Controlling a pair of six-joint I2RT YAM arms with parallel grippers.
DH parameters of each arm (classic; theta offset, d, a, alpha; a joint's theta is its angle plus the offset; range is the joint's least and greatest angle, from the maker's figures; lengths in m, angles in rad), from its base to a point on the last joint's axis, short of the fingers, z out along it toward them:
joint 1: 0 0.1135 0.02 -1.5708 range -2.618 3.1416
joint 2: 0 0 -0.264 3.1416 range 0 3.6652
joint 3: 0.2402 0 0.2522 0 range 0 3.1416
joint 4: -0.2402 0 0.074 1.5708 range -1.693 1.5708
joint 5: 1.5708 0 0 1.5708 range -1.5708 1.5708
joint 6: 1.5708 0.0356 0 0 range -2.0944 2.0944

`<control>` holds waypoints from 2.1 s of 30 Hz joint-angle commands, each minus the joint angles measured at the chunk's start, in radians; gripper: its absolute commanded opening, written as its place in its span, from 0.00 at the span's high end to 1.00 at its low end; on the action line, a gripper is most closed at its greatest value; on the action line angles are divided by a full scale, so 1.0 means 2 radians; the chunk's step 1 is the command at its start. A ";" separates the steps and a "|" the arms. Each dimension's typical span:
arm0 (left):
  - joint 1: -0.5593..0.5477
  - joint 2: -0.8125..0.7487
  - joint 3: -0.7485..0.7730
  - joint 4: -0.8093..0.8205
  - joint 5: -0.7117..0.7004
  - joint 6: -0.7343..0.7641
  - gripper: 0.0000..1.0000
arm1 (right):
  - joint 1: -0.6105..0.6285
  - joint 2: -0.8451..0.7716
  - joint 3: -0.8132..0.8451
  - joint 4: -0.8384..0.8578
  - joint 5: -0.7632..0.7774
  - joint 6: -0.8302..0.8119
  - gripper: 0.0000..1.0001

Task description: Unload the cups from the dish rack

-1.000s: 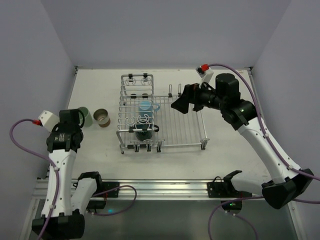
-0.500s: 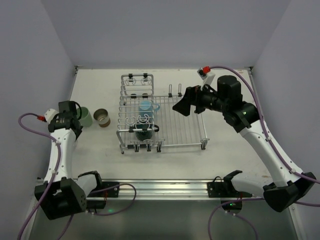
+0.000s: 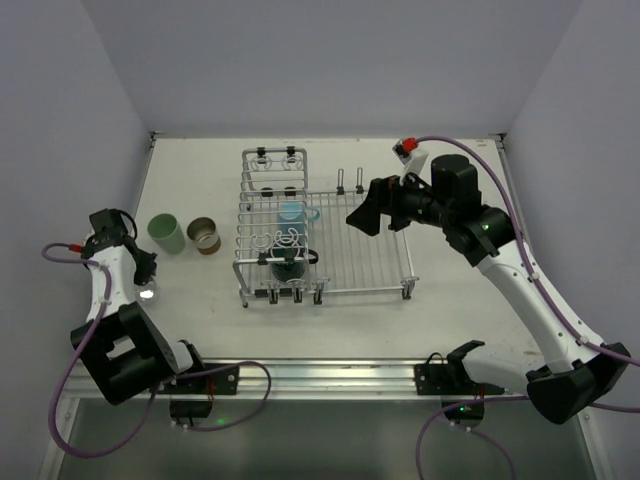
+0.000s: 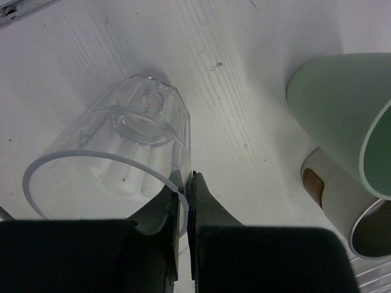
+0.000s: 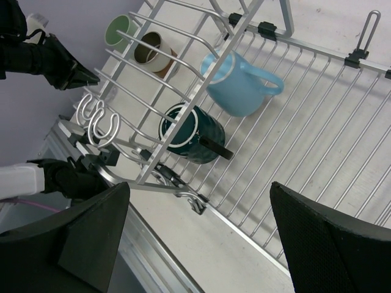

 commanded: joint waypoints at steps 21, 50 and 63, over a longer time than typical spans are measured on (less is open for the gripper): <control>0.007 0.034 0.026 0.050 0.054 0.030 0.45 | -0.001 0.029 -0.036 0.050 0.016 0.017 0.01; -0.013 -0.109 0.093 0.031 0.134 0.030 0.10 | 0.003 0.275 0.050 0.132 0.047 -0.101 0.01; -0.061 -0.135 0.124 0.087 0.168 0.014 0.11 | 0.041 0.355 0.097 0.139 0.131 -0.141 0.23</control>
